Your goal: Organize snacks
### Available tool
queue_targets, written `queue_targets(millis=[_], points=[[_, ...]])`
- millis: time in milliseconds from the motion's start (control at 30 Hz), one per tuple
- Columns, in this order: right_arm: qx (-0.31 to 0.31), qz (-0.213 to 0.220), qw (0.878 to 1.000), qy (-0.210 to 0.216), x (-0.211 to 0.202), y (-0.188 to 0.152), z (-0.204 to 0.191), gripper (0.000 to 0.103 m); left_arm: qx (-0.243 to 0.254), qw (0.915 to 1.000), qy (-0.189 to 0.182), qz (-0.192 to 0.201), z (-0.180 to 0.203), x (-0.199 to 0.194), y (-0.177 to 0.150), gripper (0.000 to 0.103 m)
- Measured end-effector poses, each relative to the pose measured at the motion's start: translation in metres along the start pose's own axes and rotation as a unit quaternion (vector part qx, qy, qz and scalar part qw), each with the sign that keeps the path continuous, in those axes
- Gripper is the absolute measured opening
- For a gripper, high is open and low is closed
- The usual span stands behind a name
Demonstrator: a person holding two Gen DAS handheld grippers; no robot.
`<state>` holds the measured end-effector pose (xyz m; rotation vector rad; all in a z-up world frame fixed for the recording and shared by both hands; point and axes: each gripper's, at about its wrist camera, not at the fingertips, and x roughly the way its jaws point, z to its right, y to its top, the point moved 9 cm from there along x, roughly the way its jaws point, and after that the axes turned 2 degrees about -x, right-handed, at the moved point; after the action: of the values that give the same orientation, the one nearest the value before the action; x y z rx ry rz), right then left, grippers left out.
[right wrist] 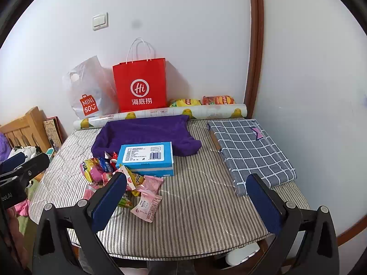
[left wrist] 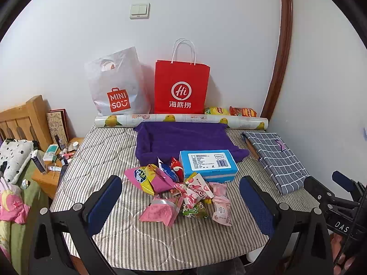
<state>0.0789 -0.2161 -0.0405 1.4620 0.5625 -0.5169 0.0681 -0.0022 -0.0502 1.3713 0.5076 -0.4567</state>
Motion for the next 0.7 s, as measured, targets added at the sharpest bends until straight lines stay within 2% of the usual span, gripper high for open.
queue_targets(millis=[700], points=[[0.001,0.012,1.0,0.005,-0.01,0.0034,-0.0051,0.103,-0.001,1.0,0.002,0.006,-0.0011,-0.0035,0.002,0.103]])
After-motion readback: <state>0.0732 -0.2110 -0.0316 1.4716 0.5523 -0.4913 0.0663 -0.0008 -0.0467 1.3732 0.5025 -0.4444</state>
